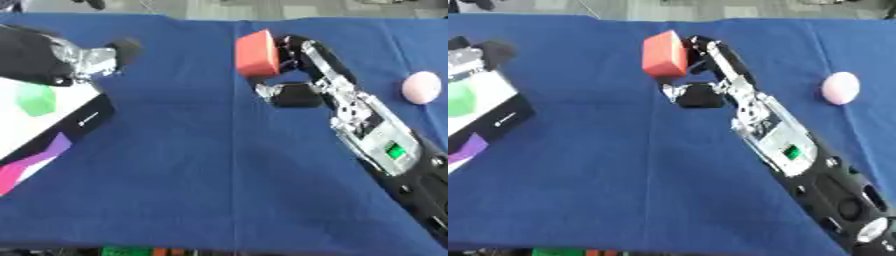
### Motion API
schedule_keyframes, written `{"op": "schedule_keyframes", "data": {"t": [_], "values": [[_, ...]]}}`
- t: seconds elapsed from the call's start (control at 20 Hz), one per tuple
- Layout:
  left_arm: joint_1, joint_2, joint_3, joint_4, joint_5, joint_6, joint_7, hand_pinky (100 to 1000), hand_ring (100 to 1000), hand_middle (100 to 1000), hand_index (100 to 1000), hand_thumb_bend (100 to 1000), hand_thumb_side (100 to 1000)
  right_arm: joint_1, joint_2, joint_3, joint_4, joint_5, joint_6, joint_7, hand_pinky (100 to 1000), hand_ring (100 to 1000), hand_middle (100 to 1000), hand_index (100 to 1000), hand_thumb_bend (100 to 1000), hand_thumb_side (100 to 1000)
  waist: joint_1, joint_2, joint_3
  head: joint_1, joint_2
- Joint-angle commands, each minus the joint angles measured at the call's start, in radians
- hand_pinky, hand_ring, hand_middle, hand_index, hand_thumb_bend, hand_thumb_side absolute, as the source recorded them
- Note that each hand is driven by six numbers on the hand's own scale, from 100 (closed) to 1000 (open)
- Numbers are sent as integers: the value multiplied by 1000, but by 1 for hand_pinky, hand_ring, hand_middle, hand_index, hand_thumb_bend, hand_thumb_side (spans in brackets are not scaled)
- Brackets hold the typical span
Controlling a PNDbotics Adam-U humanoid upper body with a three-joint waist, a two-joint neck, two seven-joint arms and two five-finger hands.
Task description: Pick up the objects with one hand, pass them to the other hand, and then place them into the box on the other side of the table.
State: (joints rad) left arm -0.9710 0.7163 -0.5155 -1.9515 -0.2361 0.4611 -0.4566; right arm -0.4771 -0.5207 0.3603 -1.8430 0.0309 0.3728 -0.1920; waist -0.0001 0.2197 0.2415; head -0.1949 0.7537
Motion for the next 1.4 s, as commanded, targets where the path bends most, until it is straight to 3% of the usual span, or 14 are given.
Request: {"op": "schedule_keyframes", "data": {"t": [0.05, 0.45, 1.25, 1.4], "values": [[-32, -17, -17, 38, -32, 2, -35, 830, 747, 741, 833, 428, 459, -19, -8, 5, -23, 8, -7, -9, 697, 701, 504, 606, 100, 100, 4, -24, 2, 5, 2], [-73, -95, -71, 146, -98, -24, -74, 829, 752, 741, 830, 462, 444, -33, 2, 45, -34, 15, -24, -5, 698, 705, 504, 606, 100, 100, 7, -22, 5, 10, -2], [-94, -238, -94, 288, -235, -87, -5, 829, 756, 746, 830, 504, 392, -63, 24, 90, -46, 44, -25, 33, 699, 707, 504, 606, 100, 100, 6, -11, 7, 25, -9], [-93, -260, -95, 313, -269, -101, 9, 833, 759, 749, 834, 550, 383, -67, 26, 97, -47, 47, -24, 42, 699, 708, 504, 606, 100, 100, 5, -9, 6, 27, -8]]}}
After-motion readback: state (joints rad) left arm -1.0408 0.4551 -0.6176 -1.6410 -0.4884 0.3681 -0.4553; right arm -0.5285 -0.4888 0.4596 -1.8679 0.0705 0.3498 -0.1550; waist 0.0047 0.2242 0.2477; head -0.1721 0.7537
